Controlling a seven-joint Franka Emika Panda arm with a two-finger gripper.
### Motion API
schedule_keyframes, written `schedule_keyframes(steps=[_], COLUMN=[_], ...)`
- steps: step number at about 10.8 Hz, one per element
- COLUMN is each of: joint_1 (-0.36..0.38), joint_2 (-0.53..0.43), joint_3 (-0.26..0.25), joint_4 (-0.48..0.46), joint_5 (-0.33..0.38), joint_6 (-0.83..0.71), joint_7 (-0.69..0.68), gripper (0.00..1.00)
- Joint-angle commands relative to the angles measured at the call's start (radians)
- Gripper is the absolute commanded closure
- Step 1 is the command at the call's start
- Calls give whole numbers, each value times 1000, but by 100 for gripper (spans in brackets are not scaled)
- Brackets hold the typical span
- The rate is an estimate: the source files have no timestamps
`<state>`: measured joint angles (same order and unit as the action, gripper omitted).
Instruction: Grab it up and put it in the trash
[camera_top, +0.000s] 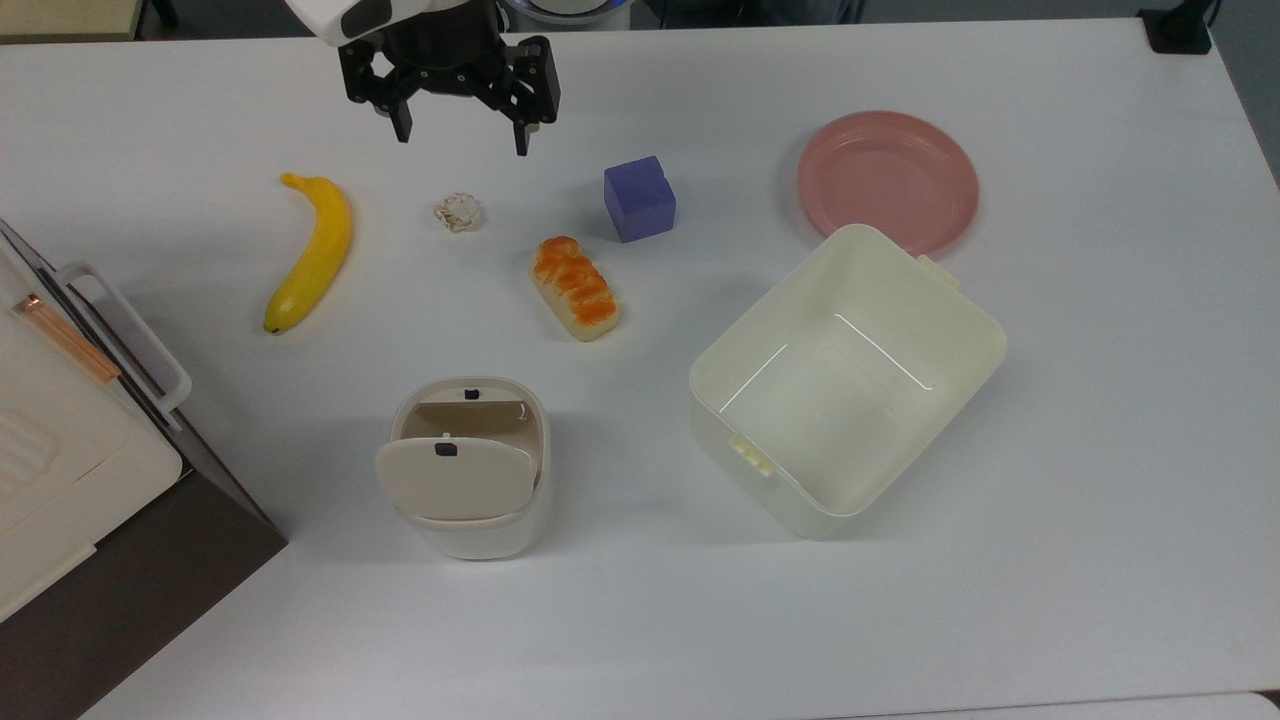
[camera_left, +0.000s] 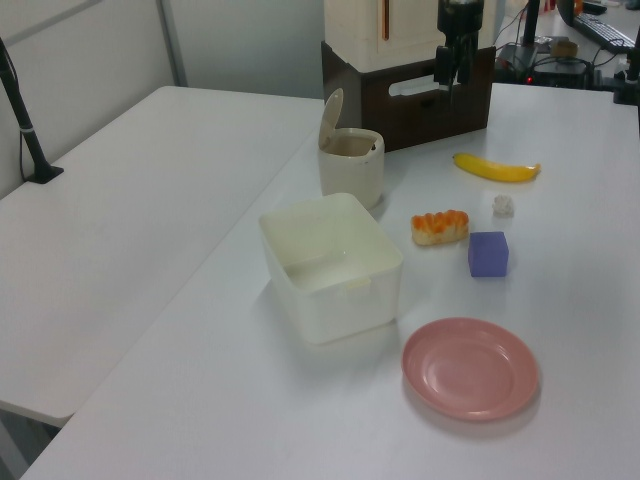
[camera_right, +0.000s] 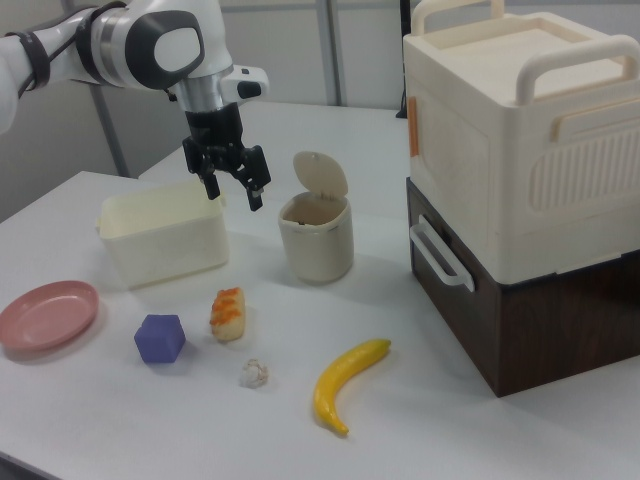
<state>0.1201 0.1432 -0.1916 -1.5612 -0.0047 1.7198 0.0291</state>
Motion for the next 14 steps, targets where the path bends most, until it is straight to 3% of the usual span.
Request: schedule_keyframes(steps=[1, 7, 14], joint_1=[7, 7, 42], joint_2=[-17, -10, 13], joint_3=[0, 0, 1], joint_4=[-19, -22, -114], joint_5=[11, 9, 11], joint_6=[-25, -16, 61], joint_7=[18, -26, -204], gripper=[0, 0, 0])
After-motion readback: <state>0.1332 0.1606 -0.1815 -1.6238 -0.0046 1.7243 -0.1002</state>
